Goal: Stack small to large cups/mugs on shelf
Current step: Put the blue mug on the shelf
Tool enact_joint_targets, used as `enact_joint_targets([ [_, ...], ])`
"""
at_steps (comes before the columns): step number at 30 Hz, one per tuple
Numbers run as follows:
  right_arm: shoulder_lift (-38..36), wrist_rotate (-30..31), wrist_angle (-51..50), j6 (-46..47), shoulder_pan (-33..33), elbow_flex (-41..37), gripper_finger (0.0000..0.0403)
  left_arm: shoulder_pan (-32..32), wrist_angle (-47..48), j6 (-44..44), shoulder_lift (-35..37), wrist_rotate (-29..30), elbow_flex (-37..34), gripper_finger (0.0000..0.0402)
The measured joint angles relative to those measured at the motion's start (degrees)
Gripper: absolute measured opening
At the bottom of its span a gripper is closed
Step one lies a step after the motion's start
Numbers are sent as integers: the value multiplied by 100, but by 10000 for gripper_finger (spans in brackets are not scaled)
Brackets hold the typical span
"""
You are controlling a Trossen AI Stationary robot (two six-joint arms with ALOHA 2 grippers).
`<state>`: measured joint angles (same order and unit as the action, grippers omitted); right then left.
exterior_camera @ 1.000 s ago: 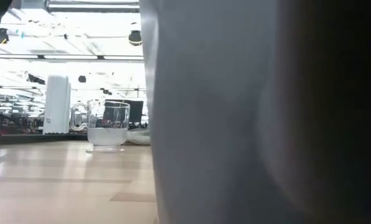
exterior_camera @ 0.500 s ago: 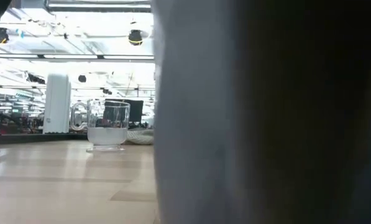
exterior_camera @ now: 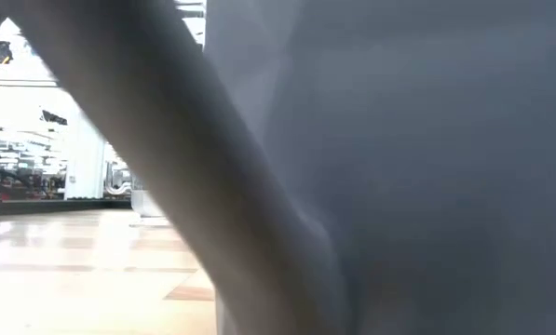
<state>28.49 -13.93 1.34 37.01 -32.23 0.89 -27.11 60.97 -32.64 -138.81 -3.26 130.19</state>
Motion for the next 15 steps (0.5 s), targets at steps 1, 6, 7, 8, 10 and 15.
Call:
enact_joint_targets([
  [1, 0, 0, 0, 0, 0, 0, 33, 0, 92, 4, 5, 101, 55, 178],
  [6, 0, 2, 2, 0, 0, 0, 33, -26, 428, 69, 11, 490, 298, 178],
  [7, 0, 2, 0, 0, 0, 0, 33, -32, 532, 67, 11, 518, 326, 178],
  [8, 0, 2, 1, -1, 0, 0, 33, -33, 634, 65, 11, 528, 354, 178],
  [10, 0, 2, 0, 0, 0, 0, 33, -33, 699, 65, 11, 528, 416, 178],
  [15, 0, 2, 0, 2, 0, 0, 33, -58, 858, -34, 18, 526, 438, 178],
])
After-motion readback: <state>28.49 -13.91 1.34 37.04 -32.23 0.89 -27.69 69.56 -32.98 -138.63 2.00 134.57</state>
